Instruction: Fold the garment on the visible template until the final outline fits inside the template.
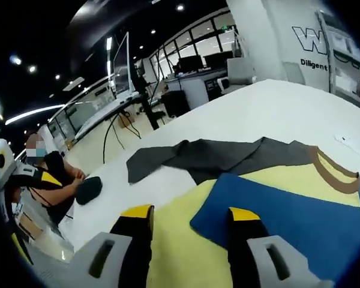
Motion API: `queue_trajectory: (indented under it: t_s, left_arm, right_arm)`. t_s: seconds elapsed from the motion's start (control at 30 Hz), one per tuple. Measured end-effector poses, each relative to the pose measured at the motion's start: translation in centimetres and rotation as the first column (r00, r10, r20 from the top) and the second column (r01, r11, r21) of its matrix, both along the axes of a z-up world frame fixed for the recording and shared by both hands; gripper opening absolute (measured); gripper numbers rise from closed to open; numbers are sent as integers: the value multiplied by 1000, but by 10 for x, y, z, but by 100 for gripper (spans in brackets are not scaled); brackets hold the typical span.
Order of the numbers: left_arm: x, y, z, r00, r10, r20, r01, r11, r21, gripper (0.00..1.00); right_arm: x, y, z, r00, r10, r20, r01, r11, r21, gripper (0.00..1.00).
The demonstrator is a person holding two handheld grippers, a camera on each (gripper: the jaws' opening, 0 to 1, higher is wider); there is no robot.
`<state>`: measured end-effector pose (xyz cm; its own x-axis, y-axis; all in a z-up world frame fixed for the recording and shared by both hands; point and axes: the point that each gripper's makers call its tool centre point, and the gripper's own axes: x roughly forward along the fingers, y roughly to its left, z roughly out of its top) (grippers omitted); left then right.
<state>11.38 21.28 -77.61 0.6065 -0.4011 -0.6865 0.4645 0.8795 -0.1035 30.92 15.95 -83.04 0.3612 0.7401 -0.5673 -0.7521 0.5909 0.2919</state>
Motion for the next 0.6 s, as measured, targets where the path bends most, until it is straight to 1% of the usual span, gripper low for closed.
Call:
queue_trajectory:
  t_s: [0.07,0.13,0.23,0.33,0.4,0.43,0.6]
  left_arm:
    - [1,-1,1,1000,0,4,0,1000,-3,99]
    - [2,-2,2,1000,1,9,-1,1000,-5,99]
    - [3,-2,3,1000,-1,12,1,1000,-6,99]
    - [5,-3,5,1000,0,16,0,1000,-3,99]
    - [6,-4,6,1000,-1,21,1,1000,-7,99]
    - [6,-5,6,1000,-2,21,2,1000,-8,99]
    - [7,-8,7,1000,-13,23,13,1000,-6,99]
  right_arm:
    - [1,-2,1,1000,-8,-8,8,1000,-4,63]
    - [3,-5,4,1000,-25,7,25,1000,-2,70]
    - [4,-8,7,999,-40,0,40,999,5,82]
    - [4,-12,9,998,-59,16,59,998,-2,92]
    - [2,-16,13,997,-72,42,72,997,0,100]
    - [0,-19,14,996,-75,43,75,997,-6,99]
    - [-2,-29,15,996,-81,45,82,996,-19,99]
